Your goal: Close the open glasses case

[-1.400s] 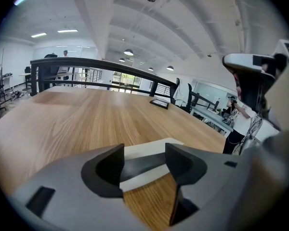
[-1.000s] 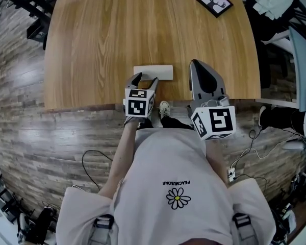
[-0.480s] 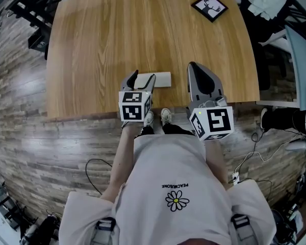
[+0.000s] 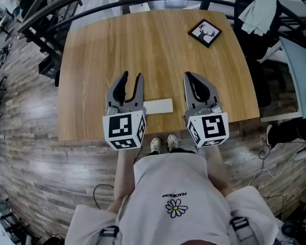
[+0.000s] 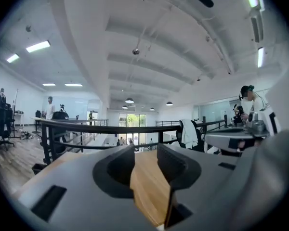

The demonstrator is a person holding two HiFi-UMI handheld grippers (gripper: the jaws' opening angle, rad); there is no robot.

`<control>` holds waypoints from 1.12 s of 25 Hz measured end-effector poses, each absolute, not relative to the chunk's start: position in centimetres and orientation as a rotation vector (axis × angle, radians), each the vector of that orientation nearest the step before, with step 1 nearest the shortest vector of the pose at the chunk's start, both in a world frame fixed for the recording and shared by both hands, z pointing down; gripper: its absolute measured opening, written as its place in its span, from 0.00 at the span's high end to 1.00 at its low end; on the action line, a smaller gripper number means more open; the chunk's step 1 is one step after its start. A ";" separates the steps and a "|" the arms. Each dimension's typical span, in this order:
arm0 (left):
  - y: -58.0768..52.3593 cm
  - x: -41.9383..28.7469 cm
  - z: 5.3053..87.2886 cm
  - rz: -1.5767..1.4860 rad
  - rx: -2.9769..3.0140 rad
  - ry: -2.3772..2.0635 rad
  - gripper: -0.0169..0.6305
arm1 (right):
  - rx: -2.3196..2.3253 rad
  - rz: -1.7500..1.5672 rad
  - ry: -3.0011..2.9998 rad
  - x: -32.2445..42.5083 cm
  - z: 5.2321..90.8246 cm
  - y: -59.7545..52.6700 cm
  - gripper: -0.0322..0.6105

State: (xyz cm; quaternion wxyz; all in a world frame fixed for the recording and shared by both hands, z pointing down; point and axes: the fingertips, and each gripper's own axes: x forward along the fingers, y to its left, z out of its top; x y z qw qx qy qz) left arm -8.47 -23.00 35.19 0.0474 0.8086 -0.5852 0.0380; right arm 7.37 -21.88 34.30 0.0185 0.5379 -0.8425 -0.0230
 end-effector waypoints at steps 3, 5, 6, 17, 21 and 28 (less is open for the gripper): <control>-21.8 -9.1 33.0 0.060 2.466 -1.912 0.86 | 1.680 -0.058 -2.620 7.4 34.5 -21.7 0.94; -21.2 -9.3 32.2 0.010 2.458 -1.963 0.94 | 1.677 -0.054 -2.619 7.4 34.7 -21.6 0.94; -21.0 -9.3 32.2 -0.011 2.456 -1.970 0.95 | 1.676 -0.056 -2.617 7.3 34.8 -21.4 0.94; -20.3 -9.7 32.0 -0.055 2.435 -1.989 0.95 | 1.693 -0.108 -2.589 7.5 34.6 -20.7 0.94; -20.2 -9.7 31.8 -0.060 2.438 -1.997 0.95 | 1.688 -0.117 -2.584 7.5 34.6 -20.6 0.94; -20.1 -9.7 32.0 -0.038 2.435 -1.998 0.95 | 1.682 -0.126 -2.584 7.3 34.6 -20.5 0.94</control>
